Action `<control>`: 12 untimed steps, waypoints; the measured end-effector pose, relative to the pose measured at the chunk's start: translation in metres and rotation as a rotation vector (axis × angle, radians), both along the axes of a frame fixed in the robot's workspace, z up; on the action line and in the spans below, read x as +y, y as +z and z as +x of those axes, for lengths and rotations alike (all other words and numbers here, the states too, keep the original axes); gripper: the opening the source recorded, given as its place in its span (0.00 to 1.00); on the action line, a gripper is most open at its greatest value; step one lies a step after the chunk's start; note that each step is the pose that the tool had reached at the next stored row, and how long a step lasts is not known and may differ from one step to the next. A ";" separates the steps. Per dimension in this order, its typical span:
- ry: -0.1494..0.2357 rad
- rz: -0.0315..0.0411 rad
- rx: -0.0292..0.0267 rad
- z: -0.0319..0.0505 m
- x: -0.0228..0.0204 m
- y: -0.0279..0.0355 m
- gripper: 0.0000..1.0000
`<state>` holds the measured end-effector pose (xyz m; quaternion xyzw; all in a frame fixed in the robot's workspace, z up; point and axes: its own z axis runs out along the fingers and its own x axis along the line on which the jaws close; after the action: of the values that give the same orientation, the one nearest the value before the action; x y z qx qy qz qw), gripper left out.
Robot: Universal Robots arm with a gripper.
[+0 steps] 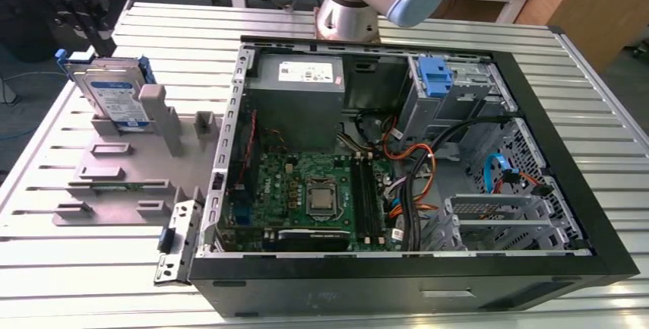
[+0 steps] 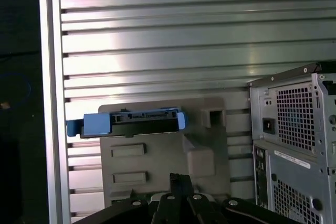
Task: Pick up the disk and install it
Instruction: 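Reach for the disk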
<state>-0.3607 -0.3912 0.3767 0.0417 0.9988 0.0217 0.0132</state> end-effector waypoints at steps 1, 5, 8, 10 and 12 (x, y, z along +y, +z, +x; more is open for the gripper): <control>0.000 0.0000 0.0000 -0.0020 0.0004 -0.0004 0.11; -0.001 0.0001 -0.0001 -0.0089 0.0033 -0.0024 0.11; -0.002 0.0001 -0.0001 -0.0135 0.0066 -0.0040 0.11; -0.002 -0.0002 0.0002 -0.0164 0.0095 -0.0052 0.11; -0.002 -0.0001 0.0001 -0.0191 0.0126 -0.0065 0.11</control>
<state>-0.3798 -0.3786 0.3702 0.0427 0.9988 0.0216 0.0131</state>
